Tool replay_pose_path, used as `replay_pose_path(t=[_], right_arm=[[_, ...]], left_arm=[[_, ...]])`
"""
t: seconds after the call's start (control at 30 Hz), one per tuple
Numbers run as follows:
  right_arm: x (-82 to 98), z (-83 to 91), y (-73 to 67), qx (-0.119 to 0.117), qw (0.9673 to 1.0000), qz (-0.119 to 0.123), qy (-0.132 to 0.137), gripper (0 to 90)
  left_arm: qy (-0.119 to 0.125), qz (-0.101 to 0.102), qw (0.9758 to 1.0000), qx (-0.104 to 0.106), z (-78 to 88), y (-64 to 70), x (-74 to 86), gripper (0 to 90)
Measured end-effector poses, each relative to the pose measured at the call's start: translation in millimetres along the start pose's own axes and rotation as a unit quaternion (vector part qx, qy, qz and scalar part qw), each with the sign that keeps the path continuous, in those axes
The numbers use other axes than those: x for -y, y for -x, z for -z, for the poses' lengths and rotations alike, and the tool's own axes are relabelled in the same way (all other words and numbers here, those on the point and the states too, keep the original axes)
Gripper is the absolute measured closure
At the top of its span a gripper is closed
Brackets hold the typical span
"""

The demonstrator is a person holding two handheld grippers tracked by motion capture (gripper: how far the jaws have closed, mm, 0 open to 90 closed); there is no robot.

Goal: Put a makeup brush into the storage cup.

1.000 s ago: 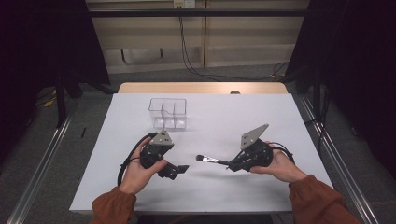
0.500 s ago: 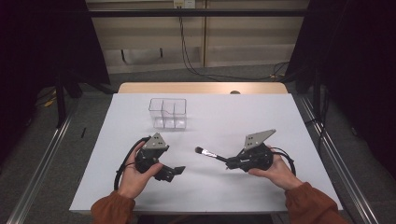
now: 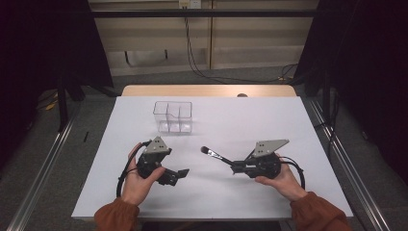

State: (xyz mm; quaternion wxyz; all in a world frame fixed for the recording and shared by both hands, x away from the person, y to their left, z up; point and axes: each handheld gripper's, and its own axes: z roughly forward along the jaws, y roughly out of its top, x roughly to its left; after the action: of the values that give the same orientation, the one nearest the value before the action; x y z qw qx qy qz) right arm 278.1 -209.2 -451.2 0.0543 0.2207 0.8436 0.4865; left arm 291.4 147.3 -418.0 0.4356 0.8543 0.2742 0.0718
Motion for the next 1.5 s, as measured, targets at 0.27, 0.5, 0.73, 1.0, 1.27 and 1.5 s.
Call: replay_pose_path(t=[0.27, 0.5, 0.73, 1.0, 1.27, 1.5], right_arm=[[0.2, 5.9, -1.1, 0.007, 0.9982, -0.008, 0.059, 79.9], [0.2, 5.9, -4.6, 0.012, 0.9953, -0.008, 0.096, 79.8], [-0.5, 7.2, -5.3, 0.015, 0.9941, -0.007, 0.107, 79.8], [-0.7, 9.7, -4.5, 0.019, 0.9922, -0.005, 0.123, 79.8], [-1.1, 9.2, -4.6, 0.017, 0.9921, -0.002, 0.125, 79.8], [-1.4, 9.0, -4.1, 0.017, 0.9919, -0.003, 0.126, 79.8]], left_arm=[[0.005, 0.001, 1.0, -0.002, -2.0, 1.3, 1.5, 3.5], [0.011, 0.003, 0.9999, 0.004, -1.9, 0.7, 2.2, 3.5], [0.05, 0.021, 0.9981, 0.03, -4.5, 2.1, 2.7, 4.1], [0.088, 0.008, 0.9959, 0.019, -10.2, 9.3, -0.2, 3.3], [0.11, 0.006, 0.9936, 0.024, -17.7, 17.8, -6.2, 2.7], [0.114, -0.02, 0.9928, 0.032, -24.7, 28.3, -17.8, 3.3]])
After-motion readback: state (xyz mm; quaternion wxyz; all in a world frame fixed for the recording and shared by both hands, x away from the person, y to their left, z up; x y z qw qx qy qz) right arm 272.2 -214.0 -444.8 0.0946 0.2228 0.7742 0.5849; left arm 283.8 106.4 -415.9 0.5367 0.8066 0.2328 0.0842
